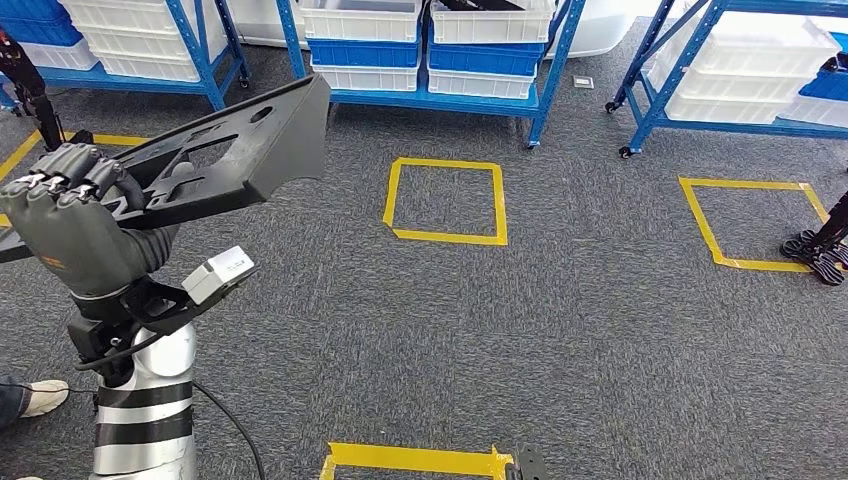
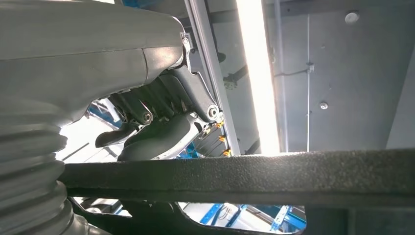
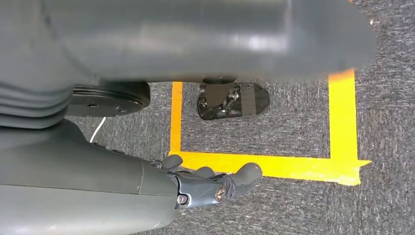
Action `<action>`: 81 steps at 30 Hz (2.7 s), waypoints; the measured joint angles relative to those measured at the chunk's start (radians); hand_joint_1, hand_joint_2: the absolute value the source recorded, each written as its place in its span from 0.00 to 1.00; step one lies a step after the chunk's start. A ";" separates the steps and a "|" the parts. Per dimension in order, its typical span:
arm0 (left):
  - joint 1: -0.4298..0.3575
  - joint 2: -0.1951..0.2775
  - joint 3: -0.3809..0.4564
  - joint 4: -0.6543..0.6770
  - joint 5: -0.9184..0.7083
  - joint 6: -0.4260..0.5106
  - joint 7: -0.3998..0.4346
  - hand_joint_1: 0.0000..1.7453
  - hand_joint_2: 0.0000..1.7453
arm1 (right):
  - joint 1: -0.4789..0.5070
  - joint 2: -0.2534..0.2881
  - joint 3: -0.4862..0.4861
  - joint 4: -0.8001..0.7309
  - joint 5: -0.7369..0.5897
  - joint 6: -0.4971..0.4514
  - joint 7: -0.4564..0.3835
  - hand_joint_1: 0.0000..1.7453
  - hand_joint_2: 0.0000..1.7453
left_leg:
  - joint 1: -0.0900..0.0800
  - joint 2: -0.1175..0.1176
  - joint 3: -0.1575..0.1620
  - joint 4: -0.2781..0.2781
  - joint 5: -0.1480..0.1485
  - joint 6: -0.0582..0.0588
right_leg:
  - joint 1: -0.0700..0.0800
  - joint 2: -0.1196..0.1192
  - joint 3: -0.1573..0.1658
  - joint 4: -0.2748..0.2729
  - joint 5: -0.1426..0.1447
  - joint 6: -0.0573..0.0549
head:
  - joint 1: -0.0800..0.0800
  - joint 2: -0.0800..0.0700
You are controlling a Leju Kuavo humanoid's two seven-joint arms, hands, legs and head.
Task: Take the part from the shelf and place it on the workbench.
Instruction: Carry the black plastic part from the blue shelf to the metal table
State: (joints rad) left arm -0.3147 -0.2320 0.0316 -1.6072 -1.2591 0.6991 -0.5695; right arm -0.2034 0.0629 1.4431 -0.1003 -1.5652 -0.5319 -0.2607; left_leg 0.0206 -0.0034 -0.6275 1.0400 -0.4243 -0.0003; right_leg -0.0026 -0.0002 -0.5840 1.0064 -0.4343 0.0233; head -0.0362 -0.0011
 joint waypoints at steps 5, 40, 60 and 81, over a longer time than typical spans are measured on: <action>-0.001 0.001 -0.003 0.000 -0.006 0.000 0.009 1.00 1.00 | 0.000 0.001 0.000 0.000 0.000 0.000 0.004 0.00 0.00 | -0.004 -0.001 0.000 -0.003 0.002 0.009 | -0.003 0.000 0.003 -0.007 0.005 0.008 | 0.000 0.000; -0.003 0.002 0.002 0.006 -0.017 0.000 -0.001 1.00 1.00 | 0.006 -0.002 -0.014 -0.001 0.006 0.015 -0.015 0.00 0.00 | 0.018 0.004 -0.018 -0.056 0.063 -0.056 | -0.027 0.006 -0.008 0.007 -0.005 0.013 | 0.003 0.000; 0.005 0.003 0.013 -0.015 -0.012 0.000 -0.012 1.00 1.00 | 0.006 -0.001 0.031 -0.001 0.055 -0.026 -0.001 0.00 0.00 | 0.026 -0.050 -0.032 -0.062 0.081 -0.010 | -0.041 0.009 -0.055 0.148 -0.084 0.053 | 0.012 0.000; 0.002 0.013 0.016 -0.018 -0.018 0.000 -0.005 1.00 1.00 | 0.006 0.005 0.054 -0.001 0.056 -0.036 0.018 0.00 0.00 | -0.011 0.052 -0.014 -0.006 0.013 -0.002 | 0.006 -0.122 0.029 0.011 -0.035 -0.005 | 0.006 0.000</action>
State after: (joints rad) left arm -0.3131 -0.2194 0.0471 -1.6250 -1.2776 0.6996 -0.5741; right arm -0.1978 0.0678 1.4968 -0.1013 -1.5095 -0.5682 -0.2430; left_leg 0.0097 0.0484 -0.6414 1.0343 -0.4115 -0.0022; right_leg 0.0036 -0.1223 -0.5549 1.0174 -0.4697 0.0183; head -0.0299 -0.0011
